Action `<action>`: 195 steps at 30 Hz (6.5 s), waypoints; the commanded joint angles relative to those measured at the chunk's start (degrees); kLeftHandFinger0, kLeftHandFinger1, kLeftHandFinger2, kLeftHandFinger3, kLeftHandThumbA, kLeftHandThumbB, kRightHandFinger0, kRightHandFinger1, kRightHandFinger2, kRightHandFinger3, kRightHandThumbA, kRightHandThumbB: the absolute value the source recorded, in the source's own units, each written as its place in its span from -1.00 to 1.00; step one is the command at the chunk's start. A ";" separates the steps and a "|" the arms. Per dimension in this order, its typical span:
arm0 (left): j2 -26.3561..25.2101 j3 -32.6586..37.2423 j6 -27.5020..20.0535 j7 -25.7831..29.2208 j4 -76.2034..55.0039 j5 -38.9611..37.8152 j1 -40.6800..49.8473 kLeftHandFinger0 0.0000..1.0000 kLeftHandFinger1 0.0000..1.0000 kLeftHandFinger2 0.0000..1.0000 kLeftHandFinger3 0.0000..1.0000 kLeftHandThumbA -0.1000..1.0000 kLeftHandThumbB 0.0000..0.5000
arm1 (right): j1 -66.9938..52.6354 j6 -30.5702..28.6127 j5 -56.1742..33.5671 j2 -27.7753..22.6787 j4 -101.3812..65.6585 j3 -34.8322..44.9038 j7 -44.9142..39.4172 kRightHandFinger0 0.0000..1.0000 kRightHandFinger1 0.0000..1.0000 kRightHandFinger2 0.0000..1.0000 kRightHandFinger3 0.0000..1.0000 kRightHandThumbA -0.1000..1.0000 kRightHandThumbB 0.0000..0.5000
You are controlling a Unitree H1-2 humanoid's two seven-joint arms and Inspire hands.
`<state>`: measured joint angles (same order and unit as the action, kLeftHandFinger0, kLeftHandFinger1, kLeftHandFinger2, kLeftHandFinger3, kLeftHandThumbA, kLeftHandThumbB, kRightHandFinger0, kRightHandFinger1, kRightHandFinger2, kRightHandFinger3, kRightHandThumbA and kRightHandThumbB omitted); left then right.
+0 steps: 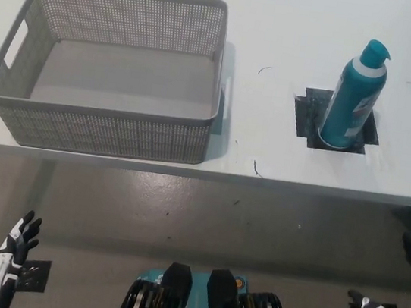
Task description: Use the right hand to pick up an air purifying spray and put it inside a container
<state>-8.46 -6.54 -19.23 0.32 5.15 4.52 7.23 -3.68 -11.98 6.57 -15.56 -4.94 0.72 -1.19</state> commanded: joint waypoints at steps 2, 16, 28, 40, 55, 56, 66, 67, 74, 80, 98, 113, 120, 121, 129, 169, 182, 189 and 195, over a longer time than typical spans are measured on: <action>-0.48 -0.77 -2.01 1.25 -1.39 0.22 -0.33 1.00 1.00 1.00 1.00 1.00 -0.09 | 7.30 8.13 1.42 -2.77 -7.55 1.24 -2.21 1.00 1.00 1.00 1.00 1.00 1.00; -0.12 -0.79 -1.59 1.18 -1.93 0.60 -0.20 1.00 1.00 1.00 1.00 1.00 -0.05 | 28.15 20.22 -5.06 -2.65 3.09 5.09 -3.09 1.00 1.00 1.00 1.00 1.00 1.00; -0.32 -0.94 -1.77 1.52 -2.35 1.57 -0.07 1.00 1.00 1.00 1.00 1.00 -0.11 | 40.60 16.13 -8.17 -0.47 28.91 6.87 -2.29 1.00 1.00 1.00 1.00 1.00 1.00; -0.33 -0.36 -1.40 0.75 -2.51 1.16 0.10 1.00 1.00 1.00 1.00 1.00 -0.19 | 49.39 11.28 -6.63 2.72 48.86 6.13 -0.13 1.00 1.00 1.00 1.00 1.00 1.00; -0.24 -0.21 -2.34 0.48 -1.87 0.35 -0.16 1.00 1.00 1.00 1.00 1.00 -0.10 | 51.89 11.85 -5.51 9.41 45.65 4.45 5.83 1.00 1.00 1.00 1.00 0.30 0.92; -0.10 -0.15 -2.42 0.46 -1.87 0.25 -0.06 1.00 1.00 1.00 1.00 1.00 -0.09 | 51.86 11.26 -5.42 9.92 45.21 4.94 7.23 1.00 1.00 1.00 1.00 0.21 0.98; 0.51 0.33 -1.08 0.30 -2.88 1.00 0.88 1.00 1.00 1.00 1.00 1.00 -0.02 | 58.73 1.05 -13.85 14.89 52.56 17.26 14.63 0.51 0.20 0.05 0.05 -1.00 0.52; 0.31 0.39 -1.00 0.04 -3.00 0.88 0.85 1.00 1.00 1.00 1.00 1.00 -0.12 | 59.07 1.12 -13.77 14.87 52.65 17.77 14.89 0.42 0.15 0.03 0.01 -1.00 0.46; -0.20 0.64 -0.84 -0.78 -3.12 0.24 0.74 1.00 1.00 1.00 1.00 1.00 0.02 | 60.60 5.59 -23.05 17.20 45.63 25.88 15.97 -0.02 0.00 0.10 0.08 -1.00 0.42; -0.30 0.38 -1.04 -0.48 -3.01 0.43 1.10 1.00 1.00 1.00 1.00 1.00 -0.01 | 64.38 9.47 -28.39 19.33 35.94 28.58 17.63 -0.01 -0.02 -0.01 -0.08 -1.00 0.49; -0.86 0.45 -0.46 -0.69 -3.34 0.35 0.74 1.00 1.00 1.00 1.00 1.00 -0.05 | 69.63 12.19 -15.00 21.40 34.90 4.02 12.76 -0.17 -0.17 -0.17 -0.20 -1.00 0.72; 0.33 1.57 -0.42 -0.18 -3.44 1.25 1.27 1.00 1.00 1.00 1.00 1.00 0.06 | 75.03 8.35 -11.88 29.69 54.57 -3.06 11.99 -0.21 -0.21 -0.14 -0.15 -1.00 0.69; 0.07 2.00 0.37 -0.04 -4.41 2.01 1.65 1.00 1.00 1.00 1.00 1.00 0.01 | 73.65 8.98 -11.89 30.28 59.40 -4.89 6.13 0.88 1.00 1.00 1.00 -0.36 1.00; -0.03 2.03 0.59 -0.09 -4.56 2.06 1.69 1.00 1.00 1.00 1.00 1.00 0.06 | 73.42 8.78 -11.87 30.00 59.88 -5.24 4.76 1.00 1.00 1.00 1.00 -0.12 1.00; -0.44 2.16 0.18 -0.42 -4.40 1.62 1.35 1.00 1.00 1.00 1.00 1.00 0.05 | 72.51 8.63 -11.28 28.43 61.43 -6.22 0.62 1.00 1.00 1.00 1.00 0.22 1.00; -0.41 1.10 -0.99 0.84 -3.01 0.52 2.10 1.00 1.00 1.00 1.00 1.00 0.03 | 4.01 -1.16 -15.53 0.49 -14.03 -1.91 -10.18 1.00 1.00 1.00 1.00 0.11 0.84; 0.67 0.12 -1.97 1.39 -2.10 0.32 3.53 1.00 1.00 1.00 1.00 1.00 0.01 | -1.70 -2.77 -14.11 1.39 9.95 -0.84 -6.30 1.00 1.00 1.00 1.00 0.38 0.65; 0.17 0.06 -1.66 0.58 -2.37 1.14 2.21 1.00 1.00 1.00 1.00 1.00 0.09 | -2.89 -2.95 -15.40 2.68 8.92 0.92 -6.42 1.00 1.00 1.00 1.00 0.40 0.91; 0.12 -0.04 -2.38 0.23 -2.31 0.31 2.38 1.00 1.00 1.00 1.00 1.00 0.03 | -2.51 -3.44 -14.01 2.74 9.33 0.81 -6.47 1.00 1.00 1.00 1.00 0.46 1.00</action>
<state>-7.51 -6.31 -18.87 0.15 3.77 5.67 9.99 -6.52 -11.52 -7.31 -12.60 5.68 0.61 -6.91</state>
